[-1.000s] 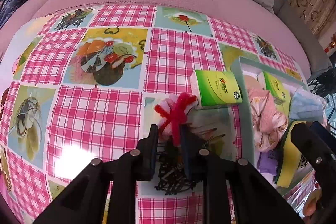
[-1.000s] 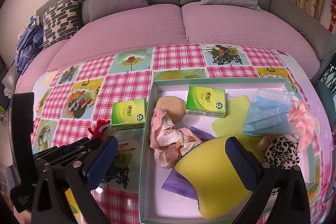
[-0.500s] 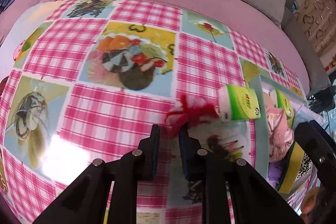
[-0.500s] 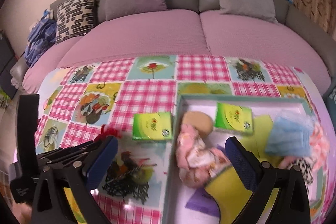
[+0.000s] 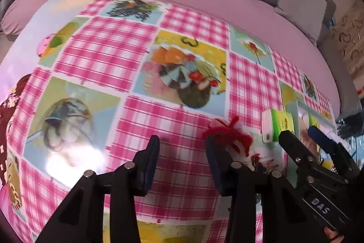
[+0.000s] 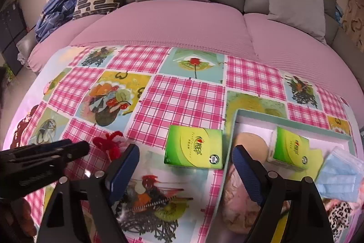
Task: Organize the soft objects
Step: 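Grasp the second green tissue pack with the right tool while the left tool holds the ornament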
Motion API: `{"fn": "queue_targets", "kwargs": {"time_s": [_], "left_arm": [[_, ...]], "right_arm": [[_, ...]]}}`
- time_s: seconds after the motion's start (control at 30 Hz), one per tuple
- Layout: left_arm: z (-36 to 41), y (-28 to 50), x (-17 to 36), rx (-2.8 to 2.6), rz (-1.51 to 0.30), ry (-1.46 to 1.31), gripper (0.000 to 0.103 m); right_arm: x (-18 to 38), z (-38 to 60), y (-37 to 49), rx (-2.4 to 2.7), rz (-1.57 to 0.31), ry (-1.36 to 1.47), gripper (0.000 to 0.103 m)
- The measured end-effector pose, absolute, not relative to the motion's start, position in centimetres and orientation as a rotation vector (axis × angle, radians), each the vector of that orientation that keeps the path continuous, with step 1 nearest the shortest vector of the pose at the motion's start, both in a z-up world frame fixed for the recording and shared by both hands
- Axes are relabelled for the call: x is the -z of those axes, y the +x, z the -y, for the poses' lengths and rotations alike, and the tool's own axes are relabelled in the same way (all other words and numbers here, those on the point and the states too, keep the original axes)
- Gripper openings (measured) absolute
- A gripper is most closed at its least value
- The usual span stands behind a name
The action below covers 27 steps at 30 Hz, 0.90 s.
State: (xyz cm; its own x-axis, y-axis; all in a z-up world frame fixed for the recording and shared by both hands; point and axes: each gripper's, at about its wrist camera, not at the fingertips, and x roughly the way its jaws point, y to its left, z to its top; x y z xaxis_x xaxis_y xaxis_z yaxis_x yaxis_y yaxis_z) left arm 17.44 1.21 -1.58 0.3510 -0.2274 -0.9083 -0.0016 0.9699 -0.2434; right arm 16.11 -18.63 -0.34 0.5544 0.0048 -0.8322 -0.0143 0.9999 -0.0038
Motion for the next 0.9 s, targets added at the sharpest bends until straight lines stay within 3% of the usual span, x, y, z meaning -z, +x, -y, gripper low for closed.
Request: {"fn": "queue_targets", "kwargs": {"time_s": [0.5,0.9], "left_arm": [[-2.9,18.1,1.5,0.086,-1.191,-0.311,0.045],[-3.0,18.0,1.2,0.081,-1.181,-0.322,0.047]], "right_arm": [[2.3,17.8,18.3,-0.009,-1.022,-0.088,0.085],[1.8,17.6,17.8,-0.128,-1.012,0.050,0.081]]}}
